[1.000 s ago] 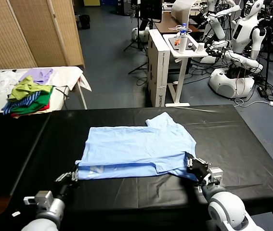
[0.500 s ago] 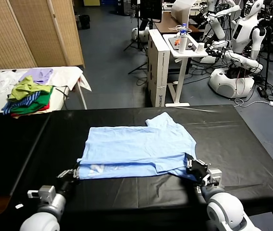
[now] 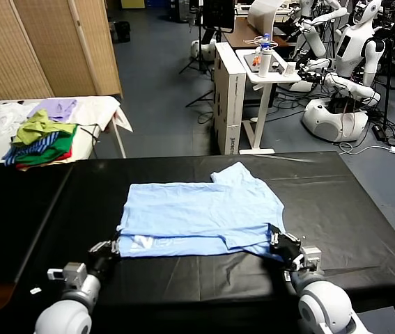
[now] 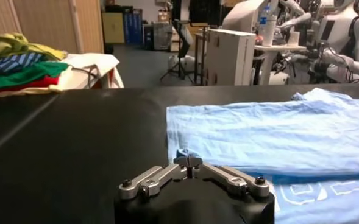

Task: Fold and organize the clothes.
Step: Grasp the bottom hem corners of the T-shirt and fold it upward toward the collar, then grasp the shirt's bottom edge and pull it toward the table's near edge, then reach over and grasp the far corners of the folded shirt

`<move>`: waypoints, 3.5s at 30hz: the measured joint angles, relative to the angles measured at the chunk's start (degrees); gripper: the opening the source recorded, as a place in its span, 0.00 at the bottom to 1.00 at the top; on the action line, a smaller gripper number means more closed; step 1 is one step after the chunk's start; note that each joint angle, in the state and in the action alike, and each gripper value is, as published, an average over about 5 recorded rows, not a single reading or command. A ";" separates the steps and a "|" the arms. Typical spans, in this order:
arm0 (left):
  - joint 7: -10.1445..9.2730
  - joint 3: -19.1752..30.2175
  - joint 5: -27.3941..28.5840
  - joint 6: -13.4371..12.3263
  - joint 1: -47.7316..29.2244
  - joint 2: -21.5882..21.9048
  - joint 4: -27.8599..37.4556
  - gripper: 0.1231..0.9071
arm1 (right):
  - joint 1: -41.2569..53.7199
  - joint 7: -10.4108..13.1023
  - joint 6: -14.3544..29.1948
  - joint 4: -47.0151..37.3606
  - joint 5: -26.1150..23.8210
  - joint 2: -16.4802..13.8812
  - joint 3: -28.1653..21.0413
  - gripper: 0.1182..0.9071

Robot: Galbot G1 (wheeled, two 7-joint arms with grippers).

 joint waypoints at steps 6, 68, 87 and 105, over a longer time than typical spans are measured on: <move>-0.12 -1.27 0.02 0.03 1.18 -0.29 -1.08 0.40 | -4.57 -0.65 -0.06 3.64 0.08 -1.22 2.78 0.87; 1.10 -4.96 6.01 2.74 15.64 2.00 -8.43 0.03 | -17.55 -2.29 -7.37 11.74 8.51 -8.17 10.98 0.03; 0.95 -7.33 7.50 3.11 25.07 2.69 -13.54 0.03 | -21.68 -2.18 -13.78 15.40 8.96 -9.73 12.18 0.16; -2.10 -10.66 -0.16 7.85 27.72 3.44 -19.89 0.95 | -18.85 0.57 -14.81 20.98 17.34 -14.25 17.52 1.00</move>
